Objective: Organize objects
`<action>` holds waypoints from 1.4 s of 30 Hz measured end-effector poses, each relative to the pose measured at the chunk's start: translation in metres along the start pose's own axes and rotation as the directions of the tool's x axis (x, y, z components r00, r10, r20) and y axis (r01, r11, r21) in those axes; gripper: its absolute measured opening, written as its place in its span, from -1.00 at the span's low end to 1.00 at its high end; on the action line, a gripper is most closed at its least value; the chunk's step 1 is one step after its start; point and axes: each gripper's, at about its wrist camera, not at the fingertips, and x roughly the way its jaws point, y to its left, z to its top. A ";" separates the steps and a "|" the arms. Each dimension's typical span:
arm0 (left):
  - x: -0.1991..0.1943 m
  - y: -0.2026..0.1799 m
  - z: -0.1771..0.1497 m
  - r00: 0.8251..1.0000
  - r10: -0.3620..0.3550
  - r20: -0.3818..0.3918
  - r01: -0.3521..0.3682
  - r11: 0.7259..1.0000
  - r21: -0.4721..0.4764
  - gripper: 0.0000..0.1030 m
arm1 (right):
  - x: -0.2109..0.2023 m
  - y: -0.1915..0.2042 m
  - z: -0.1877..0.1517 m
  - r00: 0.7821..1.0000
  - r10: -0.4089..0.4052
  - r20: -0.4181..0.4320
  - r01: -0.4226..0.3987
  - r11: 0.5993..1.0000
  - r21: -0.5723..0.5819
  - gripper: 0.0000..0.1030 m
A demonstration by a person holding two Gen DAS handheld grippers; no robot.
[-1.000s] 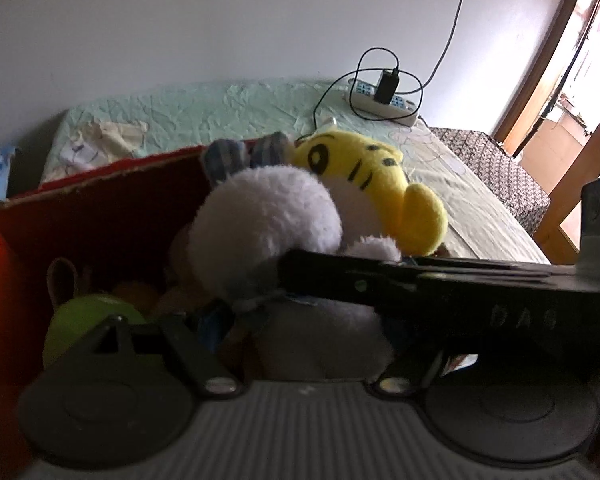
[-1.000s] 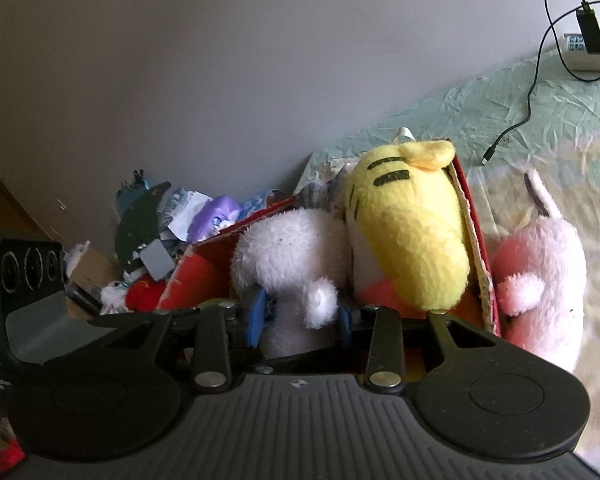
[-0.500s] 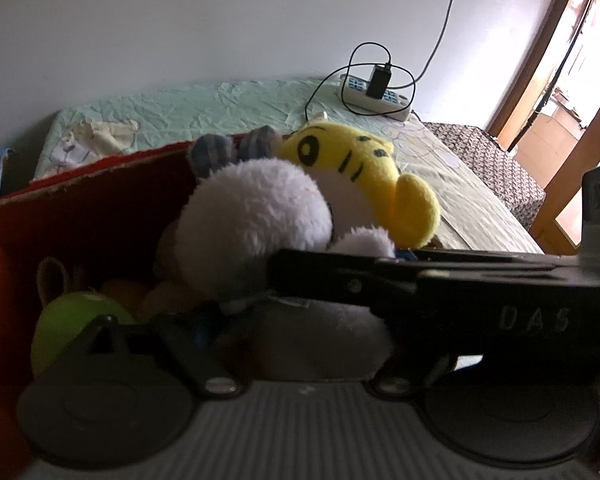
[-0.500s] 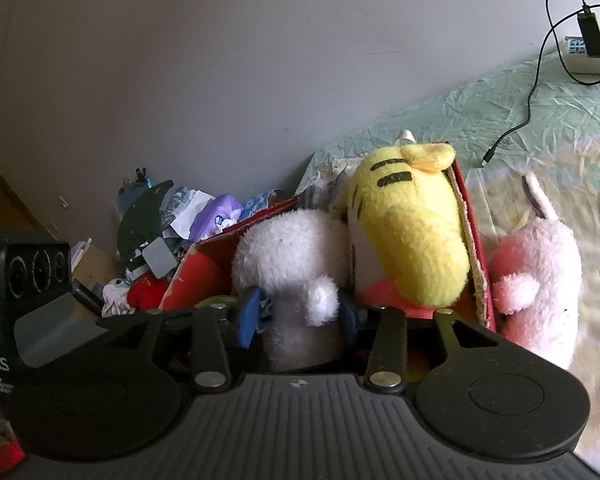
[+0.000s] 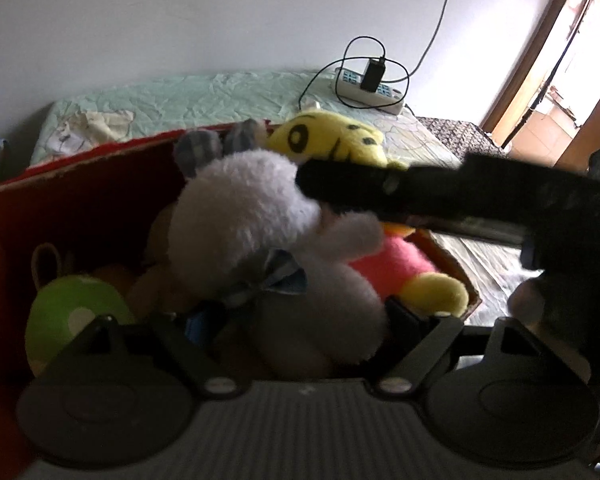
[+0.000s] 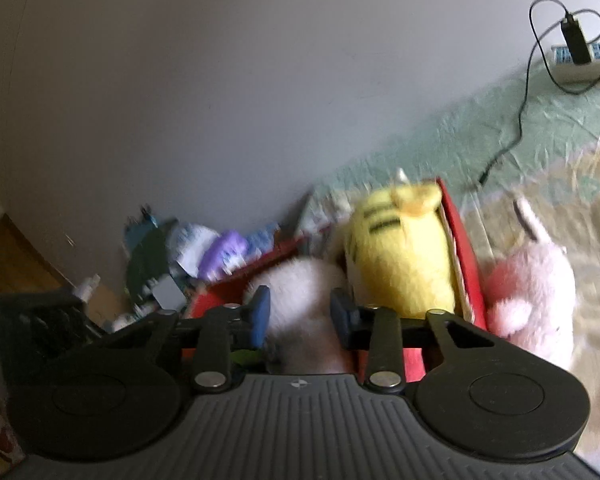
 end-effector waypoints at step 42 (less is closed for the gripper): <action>-0.008 0.015 0.003 0.994 0.101 0.029 -0.099 0.993 -0.062 0.99 | 0.001 -0.004 -0.010 1.000 -0.018 0.008 0.018 0.998 -0.059 -0.39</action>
